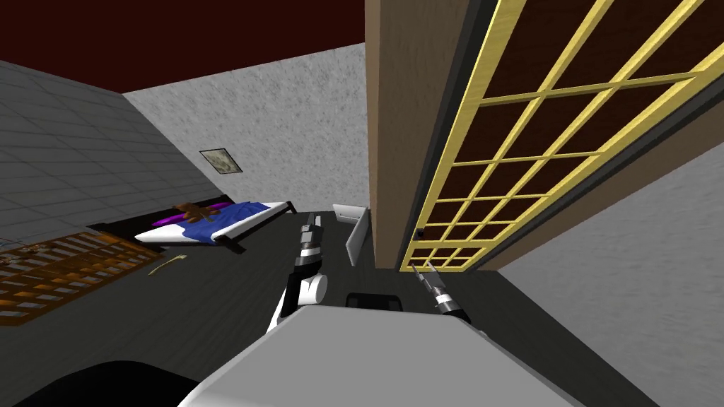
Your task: Push the door open
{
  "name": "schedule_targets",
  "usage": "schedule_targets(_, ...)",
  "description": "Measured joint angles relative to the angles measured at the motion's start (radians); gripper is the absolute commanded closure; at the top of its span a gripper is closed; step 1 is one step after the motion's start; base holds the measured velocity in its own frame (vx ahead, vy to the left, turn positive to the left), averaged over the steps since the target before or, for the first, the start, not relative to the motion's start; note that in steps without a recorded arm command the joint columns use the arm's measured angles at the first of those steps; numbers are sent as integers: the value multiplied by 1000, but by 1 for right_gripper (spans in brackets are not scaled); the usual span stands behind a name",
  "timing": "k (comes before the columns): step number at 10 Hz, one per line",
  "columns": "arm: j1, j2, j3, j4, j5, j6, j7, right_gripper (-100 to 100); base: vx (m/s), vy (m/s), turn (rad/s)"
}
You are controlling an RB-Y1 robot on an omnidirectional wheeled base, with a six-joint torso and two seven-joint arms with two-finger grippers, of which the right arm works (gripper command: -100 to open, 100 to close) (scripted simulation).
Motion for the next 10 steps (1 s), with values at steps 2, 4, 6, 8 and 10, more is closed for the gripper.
schedule_targets(2,-7,-9,-27,3,-19,14,0,-100,9,-13,234)
schedule_targets(4,-24,-21,-59,35,-43,17,12,-100,24,-35,261)
schedule_targets(6,-28,-31,-97,42,-70,28,12,-100,31,-54,175)
schedule_targets(8,-47,-35,-126,76,-92,29,28,-100,33,-57,241)
schedule_targets(10,-62,-43,-159,102,-116,35,36,-100,37,-74,158)
